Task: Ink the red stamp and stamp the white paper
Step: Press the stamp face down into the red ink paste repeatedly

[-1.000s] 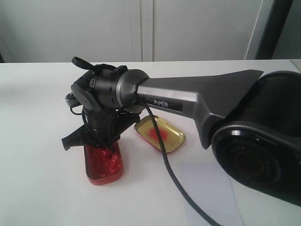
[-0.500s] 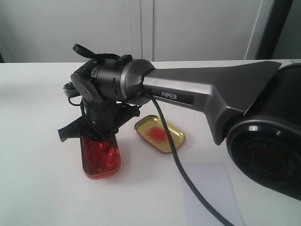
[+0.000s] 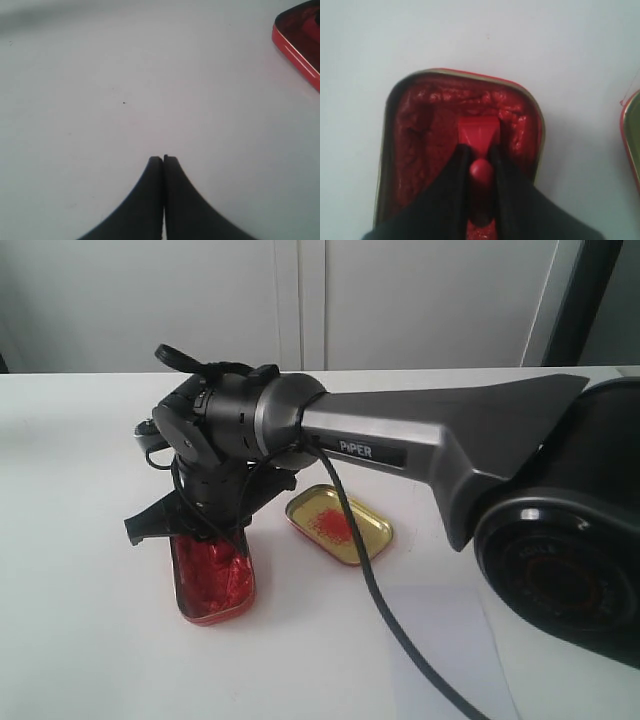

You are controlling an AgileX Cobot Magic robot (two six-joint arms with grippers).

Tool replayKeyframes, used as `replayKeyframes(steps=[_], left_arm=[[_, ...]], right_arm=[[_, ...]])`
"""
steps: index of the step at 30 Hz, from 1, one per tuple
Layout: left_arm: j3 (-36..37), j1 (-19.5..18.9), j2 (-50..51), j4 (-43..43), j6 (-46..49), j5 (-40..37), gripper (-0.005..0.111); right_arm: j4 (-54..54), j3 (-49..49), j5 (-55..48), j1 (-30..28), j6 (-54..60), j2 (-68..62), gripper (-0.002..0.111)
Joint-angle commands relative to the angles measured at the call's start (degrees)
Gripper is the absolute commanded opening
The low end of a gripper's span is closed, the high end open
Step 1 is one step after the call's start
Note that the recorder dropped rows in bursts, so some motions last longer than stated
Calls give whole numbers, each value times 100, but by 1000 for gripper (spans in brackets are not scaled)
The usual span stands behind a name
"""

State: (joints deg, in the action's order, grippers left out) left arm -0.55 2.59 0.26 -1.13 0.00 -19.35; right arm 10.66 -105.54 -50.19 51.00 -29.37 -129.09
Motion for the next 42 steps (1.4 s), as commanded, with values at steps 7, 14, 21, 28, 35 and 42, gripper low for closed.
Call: replayKeyframes(steps=[7,14,21,28,35,42], left_arm=[[55,-10,-26,-23,0,-87,0],[55,-10,-26,-23,0,-87,0],[55,-10,-26,-23,0,-87,0],[55,-10,-26,-23,0,-87,0],[55,-10,-26,-23,0,-87,0],[55,-10,-26,-23,0,-87,0]], right_arm=[[122,7,191,-21,-26,-29,0],[122,7,201,-21,-26,-17,0],[75,7,120,-21,-72,41,0],[96,7,103,-21,-83,-68,0],[145,7,168,-21,-83,99,0],[160,-3,146,-21,-83,169,0]])
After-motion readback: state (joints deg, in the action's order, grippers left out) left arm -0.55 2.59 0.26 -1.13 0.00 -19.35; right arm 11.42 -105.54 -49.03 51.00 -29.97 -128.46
